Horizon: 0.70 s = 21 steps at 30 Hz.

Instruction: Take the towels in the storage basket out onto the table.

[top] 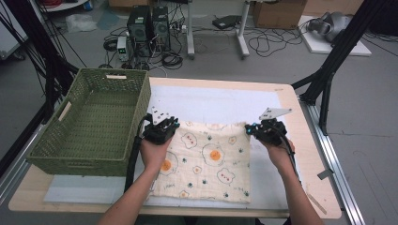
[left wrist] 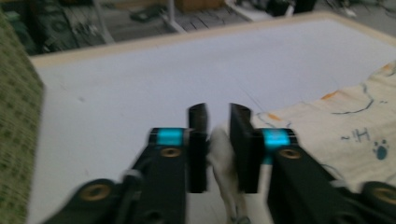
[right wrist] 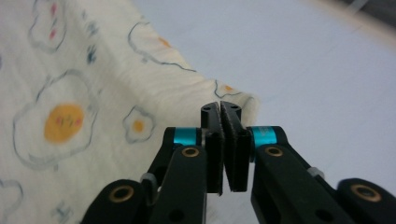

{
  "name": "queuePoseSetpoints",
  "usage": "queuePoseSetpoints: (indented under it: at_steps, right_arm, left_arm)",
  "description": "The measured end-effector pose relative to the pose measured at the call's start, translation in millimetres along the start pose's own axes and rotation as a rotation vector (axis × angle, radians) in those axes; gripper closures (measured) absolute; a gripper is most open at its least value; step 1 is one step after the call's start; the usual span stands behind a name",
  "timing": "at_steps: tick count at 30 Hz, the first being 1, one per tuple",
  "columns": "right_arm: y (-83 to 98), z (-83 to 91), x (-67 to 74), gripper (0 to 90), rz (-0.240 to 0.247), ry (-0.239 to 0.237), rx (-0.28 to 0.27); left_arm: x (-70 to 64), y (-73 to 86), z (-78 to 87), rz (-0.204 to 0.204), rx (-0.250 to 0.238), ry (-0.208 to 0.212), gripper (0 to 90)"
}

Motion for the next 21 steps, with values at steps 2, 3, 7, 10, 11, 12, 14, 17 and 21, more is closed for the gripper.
queuePoseSetpoints:
  at_steps: [2, 3, 7, 10, 11, 12, 14, 17, 21]
  right_arm:
    - [-4.9, 3.9, -5.8, 66.8, -0.046, 0.019, -0.044]
    - [-3.3, 3.5, -5.4, 63.9, -0.05, 0.009, -0.032]
    - [9.2, -2.7, 5.9, 56.8, -0.05, -0.071, 0.052]
    - [18.5, -2.2, 19.5, 55.3, -0.019, -0.104, 0.045]
    - [22.5, -2.5, 23.9, 54.0, -0.005, -0.121, 0.055]
    - [26.4, -2.2, 28.5, 52.9, 0.0, -0.144, 0.063]
    - [33.1, 1.1, 37.3, 50.8, 0.01, -0.183, 0.058]
    - [41.8, 9.3, 51.0, 49.7, 0.025, -0.233, 0.041]
    - [57.9, 19.7, 69.3, 48.8, 0.053, -0.292, 0.057]
  left_arm:
    - [3.2, 3.6, -1.7, 0.015, 0.036, 0.005, 63.8]
    - [3.9, 6.4, -2.2, 0.015, 0.061, 0.012, 61.5]
    - [1.3, 18.7, -0.5, -0.005, 0.118, 0.049, 59.4]
    - [-4.2, 27.7, 4.7, -0.035, 0.15, 0.075, 58.2]
    - [-6.3, 30.3, 7.3, -0.04, 0.153, 0.087, 58.2]
    - [-8.5, 32.8, 9.8, -0.046, 0.164, 0.098, 58.2]
    - [-13.1, 37.3, 14.3, -0.071, 0.188, 0.109, 58.0]
    - [-18.9, 40.9, 24.3, -0.077, 0.186, 0.126, 58.0]
    - [-26.2, 46.6, 38.3, -0.109, 0.192, 0.148, 57.9]
Point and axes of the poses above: each handheld gripper's, and its own axes: z roughly backward along the jaws, y roughly out of its underside, x roughly to its left, the point moved 5 cm from there along -z, roughly forward along the jaws, and after that the axes turned 1 degree about -x, right-handed, at the moved point
